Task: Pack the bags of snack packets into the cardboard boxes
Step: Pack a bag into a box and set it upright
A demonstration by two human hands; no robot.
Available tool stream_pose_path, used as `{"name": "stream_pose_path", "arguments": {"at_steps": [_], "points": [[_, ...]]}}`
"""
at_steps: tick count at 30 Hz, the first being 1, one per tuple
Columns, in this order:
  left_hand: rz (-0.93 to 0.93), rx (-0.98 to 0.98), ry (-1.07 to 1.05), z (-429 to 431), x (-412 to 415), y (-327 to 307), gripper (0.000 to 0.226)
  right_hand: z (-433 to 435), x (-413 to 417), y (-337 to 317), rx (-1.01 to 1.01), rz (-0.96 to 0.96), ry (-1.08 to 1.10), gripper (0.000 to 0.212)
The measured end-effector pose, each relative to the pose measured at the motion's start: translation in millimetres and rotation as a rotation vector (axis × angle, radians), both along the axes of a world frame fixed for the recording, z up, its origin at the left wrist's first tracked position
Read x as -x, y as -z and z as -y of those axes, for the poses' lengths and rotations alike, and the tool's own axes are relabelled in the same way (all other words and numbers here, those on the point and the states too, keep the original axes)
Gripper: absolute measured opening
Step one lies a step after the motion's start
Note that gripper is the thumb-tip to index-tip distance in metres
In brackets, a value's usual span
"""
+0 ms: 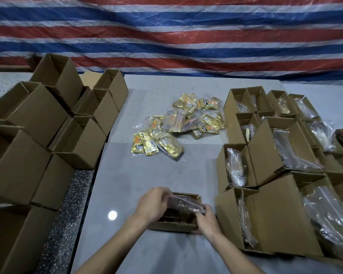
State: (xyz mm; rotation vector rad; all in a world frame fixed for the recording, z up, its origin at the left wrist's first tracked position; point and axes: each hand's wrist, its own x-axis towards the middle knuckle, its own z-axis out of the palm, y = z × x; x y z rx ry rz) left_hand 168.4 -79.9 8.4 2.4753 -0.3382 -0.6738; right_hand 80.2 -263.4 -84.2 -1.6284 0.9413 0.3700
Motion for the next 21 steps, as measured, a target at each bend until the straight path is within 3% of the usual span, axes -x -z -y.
{"name": "stream_pose_path", "arguments": {"at_steps": [6, 8, 11, 15, 19, 21], "points": [[0.504, -0.061, 0.026, 4, 6, 6, 0.033, 0, -2, 4, -0.008, -0.01, 0.011, 0.013], [0.56, -0.089, 0.112, 6, 9, 11, 0.036, 1, -3, 3, -0.007, -0.015, 0.012, 0.014], [0.385, -0.147, 0.173, 9, 12, 24, 0.023, 1, -4, 2, -0.016, -0.026, 0.007, 0.018], [0.184, -0.273, 0.277, 6, 16, 47, 0.035, -2, -3, 0, -0.036, -0.039, 0.027, 0.018], [0.015, -0.285, 0.449, 6, 21, 56, 0.04, -1, -4, 0, -0.011, -0.054, 0.013, 0.021], [-0.084, -0.272, 0.426, 6, 24, 61, 0.045, 1, -4, 0, -0.004, -0.067, -0.013, 0.021]]}}
